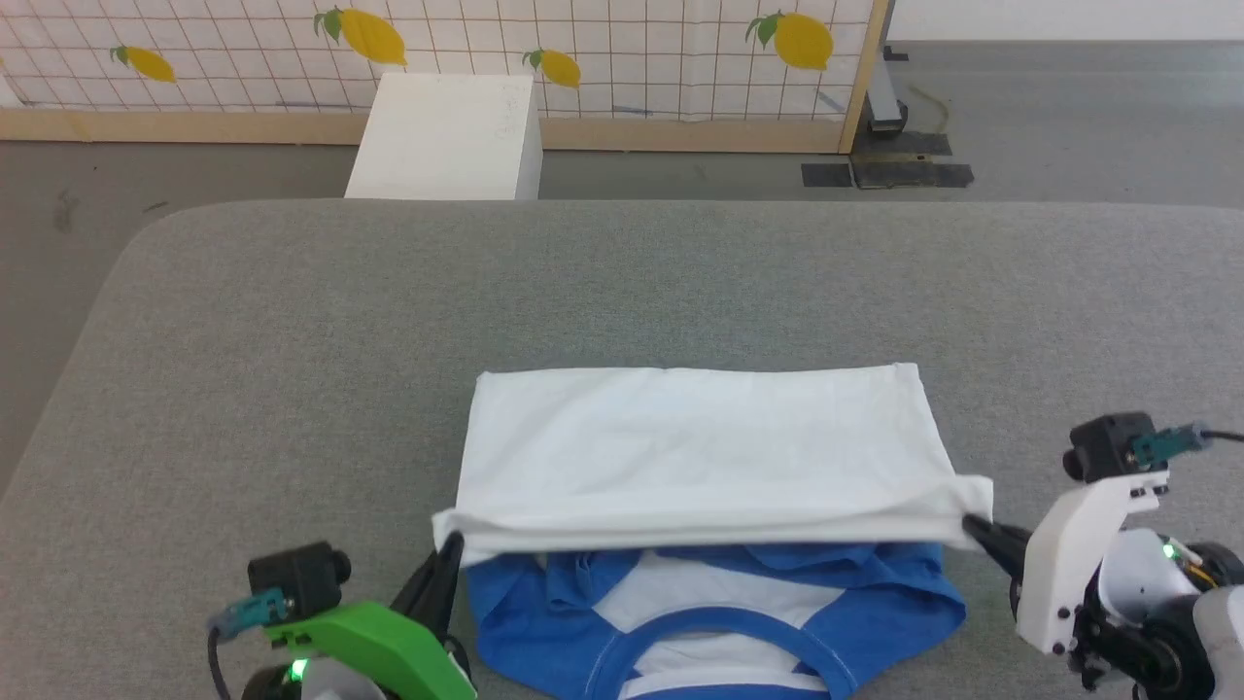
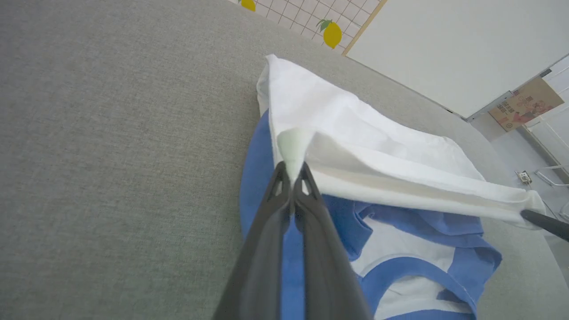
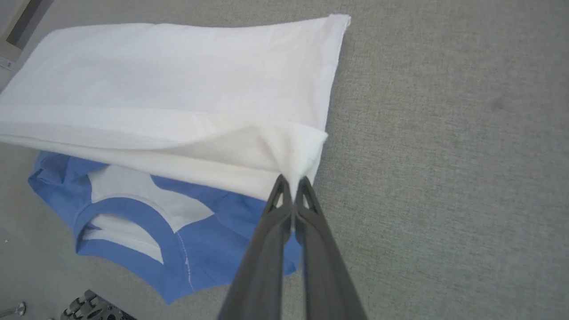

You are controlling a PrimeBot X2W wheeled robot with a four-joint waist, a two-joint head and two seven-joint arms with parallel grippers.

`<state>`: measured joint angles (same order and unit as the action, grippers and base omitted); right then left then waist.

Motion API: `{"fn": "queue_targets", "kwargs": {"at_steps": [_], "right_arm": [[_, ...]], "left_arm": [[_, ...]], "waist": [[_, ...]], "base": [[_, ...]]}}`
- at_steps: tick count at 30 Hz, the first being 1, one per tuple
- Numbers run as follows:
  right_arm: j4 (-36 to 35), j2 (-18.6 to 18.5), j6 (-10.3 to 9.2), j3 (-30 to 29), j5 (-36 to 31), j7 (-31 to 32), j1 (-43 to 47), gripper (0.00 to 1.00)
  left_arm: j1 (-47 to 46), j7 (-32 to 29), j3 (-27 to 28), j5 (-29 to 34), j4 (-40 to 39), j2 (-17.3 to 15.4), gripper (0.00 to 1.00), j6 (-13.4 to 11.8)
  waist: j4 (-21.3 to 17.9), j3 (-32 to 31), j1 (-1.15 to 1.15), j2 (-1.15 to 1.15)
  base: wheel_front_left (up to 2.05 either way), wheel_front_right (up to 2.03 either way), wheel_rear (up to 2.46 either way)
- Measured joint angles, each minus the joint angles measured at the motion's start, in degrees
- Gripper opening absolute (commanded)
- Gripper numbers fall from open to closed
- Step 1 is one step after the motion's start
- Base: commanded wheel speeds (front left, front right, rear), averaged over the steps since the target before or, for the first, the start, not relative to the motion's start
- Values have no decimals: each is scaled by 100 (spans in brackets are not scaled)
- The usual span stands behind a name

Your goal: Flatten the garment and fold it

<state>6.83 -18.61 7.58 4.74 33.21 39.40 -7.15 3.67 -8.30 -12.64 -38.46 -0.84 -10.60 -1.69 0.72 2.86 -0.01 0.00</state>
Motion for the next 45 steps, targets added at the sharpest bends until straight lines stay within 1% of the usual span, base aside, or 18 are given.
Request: {"fn": "queue_targets", "kwargs": {"at_steps": [4, 12, 13, 14, 15, 16, 19, 24, 25, 26, 28, 30, 31, 33, 35, 39, 42, 45], "right_arm": [[-89, 76, 0, -89, -142, 151, 358, 0], [-66, 165, 0, -92, -266, 254, 592, 0], [-65, 164, 0, -76, -293, 289, 607, 0], [-67, 164, 0, -64, -320, 302, 617, 13], [-70, 158, 0, -46, -327, 316, 627, 65], [-71, 149, 0, -27, -336, 374, 639, 100], [-115, 104, 0, -14, -333, 522, 775, 100], [-299, -36, 0, -134, -213, 914, 1067, 100], [-370, -65, 0, -203, -176, 1013, 1128, 100], [-542, -124, 0, -428, -100, 1267, 1248, 100], [-672, -155, 0, -675, -93, 1379, 1290, 100], [-820, -153, 0, -1005, -102, 1396, 1278, 100], [-877, -125, 0, -1162, -132, 1370, 1253, 100], [-972, -8, 0, -1478, -281, 1246, 1098, 100], [-1018, 142, -1, -1633, -448, 1124, 850, 100], [-917, 410, 0, -1532, -563, 998, 320, 100], [-682, 434, 0, -1211, -550, 1009, 75, 100], [-361, 319, -1, -846, -434, 1094, -131, 100]], "left_arm": [[447, -113, -14, -96, -2, -14, 0, -102], [553, -257, -136, -166, 409, 24, 0, -148], [552, -293, -144, -179, 481, 22, 27, -157], [552, -321, -144, -180, 543, 23, 70, -190], [549, -336, -134, -199, 590, 22, 100, -199], [548, -394, -136, -213, 613, 14, 100, -202], [554, -644, -133, -248, 625, -57, 100, -307], [708, -1155, -32, -338, 378, -249, 100, -626], [790, -1323, -18, -336, 280, -345, 100, -736], [1057, -1638, 96, -331, -7, -545, 100, -1032], [1182, -1723, 235, -324, -230, -690, 100, -1192], [1204, -1525, 454, -257, -477, -792, 100, -1305], [1198, -1366, 542, -181, -571, -838, 100, -1310], [1116, -826, 768, -8, -777, -888, 100, -1308], [952, -300, 881, 202, -911, -923, 100, -1257], [420, 922, 975, 681, -1009, -956, 100, -1007], [113, 1781, 965, 1044, -1034, -933, 100, -901], [-105, 2190, 927, 1315, -1061, -834, 100, -840]], "waist": [[-17, -4, 0, 0], [8, -27, 0, 0], [5, -30, 0, 0], [3, -36, 0, 0], [0, -47, 0, 0], [-3, -61, 0, 0], [-11, -117, 0, 0], [-34, -251, 0, 0], [-42, -289, 0, 0], [-61, -378, 0, 0], [-73, -407, 0, 0], [-63, -401, 0, 0], [-60, -390, 0, 0], [-51, -354, 0, 0], [-42, -317, 0, 0], [-28, -224, 0, 0], [-18, -134, 0, 0], [1, -12, 0, 0]], "base": [[0, 0, 0], [0, 0, 0], [0, 0, 0], [0, 0, 0], [0, 0, 0], [0, 0, 0], [0, 0, 0], [0, 0, 0], [0, 0, 0], [0, 0, 0], [0, 0, 0], [0, 0, 0], [0, 0, 0], [0, 0, 0], [0, 0, 0], [0, 0, 0], [0, 0, 0], [0, 0, 0]]}}
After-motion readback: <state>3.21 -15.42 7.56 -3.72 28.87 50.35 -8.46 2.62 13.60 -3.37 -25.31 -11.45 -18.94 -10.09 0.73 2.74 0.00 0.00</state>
